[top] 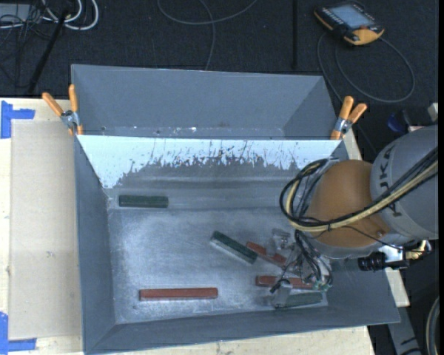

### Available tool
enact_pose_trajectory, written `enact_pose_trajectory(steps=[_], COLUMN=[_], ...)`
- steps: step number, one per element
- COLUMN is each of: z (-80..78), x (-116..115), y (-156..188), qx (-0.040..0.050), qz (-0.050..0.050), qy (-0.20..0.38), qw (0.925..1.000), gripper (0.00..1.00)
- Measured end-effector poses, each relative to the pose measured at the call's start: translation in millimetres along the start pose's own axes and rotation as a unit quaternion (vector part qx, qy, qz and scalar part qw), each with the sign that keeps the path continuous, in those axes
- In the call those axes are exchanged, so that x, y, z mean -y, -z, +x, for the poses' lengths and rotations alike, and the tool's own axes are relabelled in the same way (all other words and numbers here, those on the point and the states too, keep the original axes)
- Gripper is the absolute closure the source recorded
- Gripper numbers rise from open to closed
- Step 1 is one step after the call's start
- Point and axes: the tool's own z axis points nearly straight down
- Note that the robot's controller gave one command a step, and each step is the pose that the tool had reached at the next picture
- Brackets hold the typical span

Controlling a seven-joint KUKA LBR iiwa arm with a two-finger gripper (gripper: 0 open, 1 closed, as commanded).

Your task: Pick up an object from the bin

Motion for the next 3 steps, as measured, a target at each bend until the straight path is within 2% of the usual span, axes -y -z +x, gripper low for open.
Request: enact_pose_trajectory(steps=[1, 2, 3], z=[-25.3, -22.8, -22.6], x=[-36.7, -35.8, -35.9], y=[-5.3, -8.0, -8.3], qx=[0.0037, 0.0001, -0.0001], qz=[-0.002, -0.001, -0.001], qy=[0.037, 0.037, 0.038], qw=[0.9993, 0.9993, 0.9993], gripper=[1.0, 0.0, 1.0])
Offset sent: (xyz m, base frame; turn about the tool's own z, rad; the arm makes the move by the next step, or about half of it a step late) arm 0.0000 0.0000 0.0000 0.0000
